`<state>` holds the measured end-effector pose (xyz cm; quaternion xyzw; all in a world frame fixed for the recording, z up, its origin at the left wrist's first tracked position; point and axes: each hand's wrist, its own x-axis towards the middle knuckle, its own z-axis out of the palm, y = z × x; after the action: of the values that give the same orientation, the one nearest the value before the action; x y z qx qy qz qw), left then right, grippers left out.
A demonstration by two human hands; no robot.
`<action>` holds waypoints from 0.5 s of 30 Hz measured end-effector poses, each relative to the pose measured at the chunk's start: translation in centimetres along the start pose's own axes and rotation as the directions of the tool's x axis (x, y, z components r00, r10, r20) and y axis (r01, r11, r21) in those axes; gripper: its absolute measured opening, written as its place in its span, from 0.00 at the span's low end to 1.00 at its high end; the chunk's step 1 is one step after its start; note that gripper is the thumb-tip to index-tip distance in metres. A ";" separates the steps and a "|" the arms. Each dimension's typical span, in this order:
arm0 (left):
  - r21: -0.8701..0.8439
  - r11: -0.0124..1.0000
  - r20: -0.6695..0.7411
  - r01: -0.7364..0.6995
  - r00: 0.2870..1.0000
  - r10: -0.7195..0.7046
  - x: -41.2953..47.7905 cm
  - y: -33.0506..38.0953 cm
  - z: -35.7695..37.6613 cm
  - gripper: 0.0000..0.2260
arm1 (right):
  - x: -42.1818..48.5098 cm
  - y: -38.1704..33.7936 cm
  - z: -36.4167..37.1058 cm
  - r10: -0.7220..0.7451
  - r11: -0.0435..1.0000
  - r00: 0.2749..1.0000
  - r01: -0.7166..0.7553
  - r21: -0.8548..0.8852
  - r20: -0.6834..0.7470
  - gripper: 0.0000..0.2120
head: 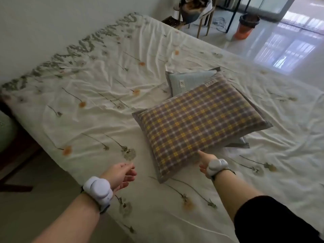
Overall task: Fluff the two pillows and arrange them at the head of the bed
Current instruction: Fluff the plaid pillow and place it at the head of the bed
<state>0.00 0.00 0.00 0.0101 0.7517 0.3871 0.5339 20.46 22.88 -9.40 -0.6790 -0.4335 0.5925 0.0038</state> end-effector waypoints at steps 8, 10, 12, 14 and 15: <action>0.000 0.998 -0.045 0.068 0.997 -0.068 3.6 0.6 -1.6 0.09 | 4.2 -1.9 0.5 0.077 0.996 0.995 -0.074 0.056 -0.060 0.33; -0.004 0.997 -0.039 0.081 0.996 -0.082 4.2 0.3 -1.9 0.09 | 5.2 -2.3 1.0 0.091 0.993 0.994 -0.086 0.083 -0.054 0.34; -0.005 0.996 -0.040 0.093 0.995 -0.093 4.5 0.3 -2.2 0.09 | 5.8 -2.8 1.6 0.072 0.993 0.997 -0.068 0.100 -0.034 0.31; -0.012 0.995 -0.046 0.100 0.994 -0.100 4.6 0.4 -2.3 0.09 | 6.0 -3.6 2.0 0.030 0.997 0.999 -0.029 0.072 -0.022 0.25; -0.018 0.995 -0.050 0.102 0.993 -0.103 4.7 0.5 -2.4 0.09 | 5.9 -4.0 2.4 0.006 0.999 1.000 -0.005 0.053 -0.022 0.23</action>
<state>-4.13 1.01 -3.16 -0.0425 0.7615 0.3650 0.5340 15.74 27.73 -12.78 -0.6864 -0.4157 0.5962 0.0250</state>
